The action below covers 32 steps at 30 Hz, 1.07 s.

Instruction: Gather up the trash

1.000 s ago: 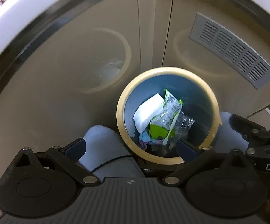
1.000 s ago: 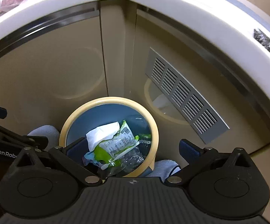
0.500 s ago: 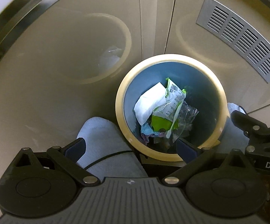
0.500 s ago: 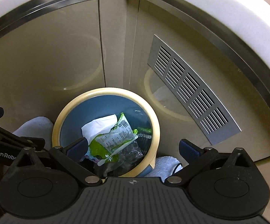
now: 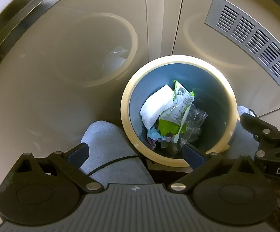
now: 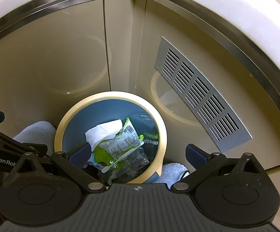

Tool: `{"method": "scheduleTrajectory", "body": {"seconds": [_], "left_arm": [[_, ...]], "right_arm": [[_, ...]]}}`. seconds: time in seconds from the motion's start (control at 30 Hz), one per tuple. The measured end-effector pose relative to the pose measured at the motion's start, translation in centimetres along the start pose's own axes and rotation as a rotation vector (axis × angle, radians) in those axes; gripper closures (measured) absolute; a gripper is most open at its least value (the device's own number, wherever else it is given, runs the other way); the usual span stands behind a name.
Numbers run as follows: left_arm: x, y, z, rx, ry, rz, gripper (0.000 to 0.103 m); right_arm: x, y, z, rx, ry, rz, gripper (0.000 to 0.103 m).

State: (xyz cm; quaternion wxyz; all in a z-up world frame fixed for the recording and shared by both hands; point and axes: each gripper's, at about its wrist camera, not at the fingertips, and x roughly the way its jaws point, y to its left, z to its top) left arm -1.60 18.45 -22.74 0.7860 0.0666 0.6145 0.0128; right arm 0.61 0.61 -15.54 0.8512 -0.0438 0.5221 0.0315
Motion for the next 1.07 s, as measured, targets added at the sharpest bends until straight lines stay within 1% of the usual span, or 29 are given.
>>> {"method": "scheduleTrajectory", "body": {"seconds": [0.2, 0.8, 0.93, 1.07], "left_arm": [[-0.1, 0.0, 0.0, 0.002, -0.006, 0.003, 0.0], [-1.4, 0.0, -0.1, 0.022, -0.041, 0.018, 0.0], [-2.1, -0.2, -0.1, 0.029, -0.06, 0.028, 0.0], [-3.1, -0.4, -0.4, 0.022, -0.102, 0.039, 0.0]], "right_arm": [[-0.1, 0.0, 0.0, 0.0, -0.005, -0.002, 0.0], [-1.8, -0.3, 0.1, 0.004, -0.055, -0.002, 0.0], [-2.3, -0.5, 0.1, 0.006, -0.073, -0.005, 0.0], [-2.8, -0.7, 0.0, 0.006, -0.094, -0.009, 0.0]]}}
